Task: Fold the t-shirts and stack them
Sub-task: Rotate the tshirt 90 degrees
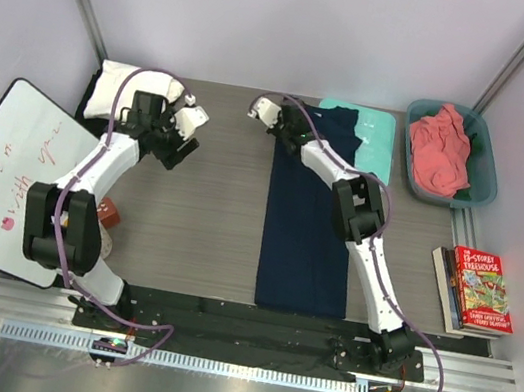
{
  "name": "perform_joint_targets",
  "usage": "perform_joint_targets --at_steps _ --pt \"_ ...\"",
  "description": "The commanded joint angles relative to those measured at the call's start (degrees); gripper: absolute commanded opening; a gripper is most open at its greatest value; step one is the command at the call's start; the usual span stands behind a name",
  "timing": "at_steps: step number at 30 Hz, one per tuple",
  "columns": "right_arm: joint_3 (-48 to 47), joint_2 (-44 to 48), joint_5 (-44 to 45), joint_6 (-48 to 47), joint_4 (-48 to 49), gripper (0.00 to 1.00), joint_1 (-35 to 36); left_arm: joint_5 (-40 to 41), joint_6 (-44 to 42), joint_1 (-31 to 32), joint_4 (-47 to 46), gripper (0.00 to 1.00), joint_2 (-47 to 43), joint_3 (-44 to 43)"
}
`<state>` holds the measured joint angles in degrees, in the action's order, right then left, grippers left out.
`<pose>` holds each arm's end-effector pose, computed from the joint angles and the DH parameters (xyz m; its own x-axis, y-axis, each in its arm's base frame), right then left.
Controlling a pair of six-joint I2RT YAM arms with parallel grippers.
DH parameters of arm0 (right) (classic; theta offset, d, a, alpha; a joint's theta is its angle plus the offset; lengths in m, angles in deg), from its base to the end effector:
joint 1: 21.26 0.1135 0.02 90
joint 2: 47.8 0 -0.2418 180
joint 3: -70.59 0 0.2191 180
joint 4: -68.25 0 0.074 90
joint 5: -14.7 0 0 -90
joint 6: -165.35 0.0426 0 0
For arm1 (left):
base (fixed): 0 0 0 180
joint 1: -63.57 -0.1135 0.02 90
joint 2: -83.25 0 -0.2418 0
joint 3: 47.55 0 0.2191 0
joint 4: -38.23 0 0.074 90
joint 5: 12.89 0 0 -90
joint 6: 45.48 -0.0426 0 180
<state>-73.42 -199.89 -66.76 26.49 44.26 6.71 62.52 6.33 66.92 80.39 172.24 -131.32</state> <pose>0.4878 0.2519 0.1342 -0.0429 -0.8660 -0.4981 -0.5852 0.4259 -0.6901 0.3108 -0.0289 0.2505 -0.4371 0.6249 -0.6468 0.6325 0.7249 0.2730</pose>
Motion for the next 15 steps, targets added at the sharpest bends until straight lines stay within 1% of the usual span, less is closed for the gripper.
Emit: perform_joint_targets --at_steps 1,4,9,11,13,15 --pt "-4.0 -2.2 -7.8 4.1 -3.0 0.01 4.6 0.1 1.7 -0.5 -1.8 0.81 0.7 -0.4" --pt "-6.2 -3.6 -10.2 4.4 -3.0 0.01 6.0 0.3 2.6 -0.5 -2.4 1.0 0.6 0.0" --pt "-8.1 -5.3 -10.3 3.9 -2.3 0.01 7.1 0.5 3.1 -0.5 -2.5 1.0 -0.6 1.0" --pt "-8.0 -5.7 -8.8 3.6 0.4 0.01 7.3 0.2 3.4 -0.5 -2.4 1.0 -1.7 1.5" --pt "-8.1 -5.8 -2.8 3.2 2.9 0.01 7.2 -0.3 3.3 -0.4 -2.4 1.0 -2.4 2.3" --pt "-7.8 -5.2 -0.6 3.1 5.6 0.01 6.6 -0.4 3.5 -0.2 -2.3 1.0 -3.3 2.9"
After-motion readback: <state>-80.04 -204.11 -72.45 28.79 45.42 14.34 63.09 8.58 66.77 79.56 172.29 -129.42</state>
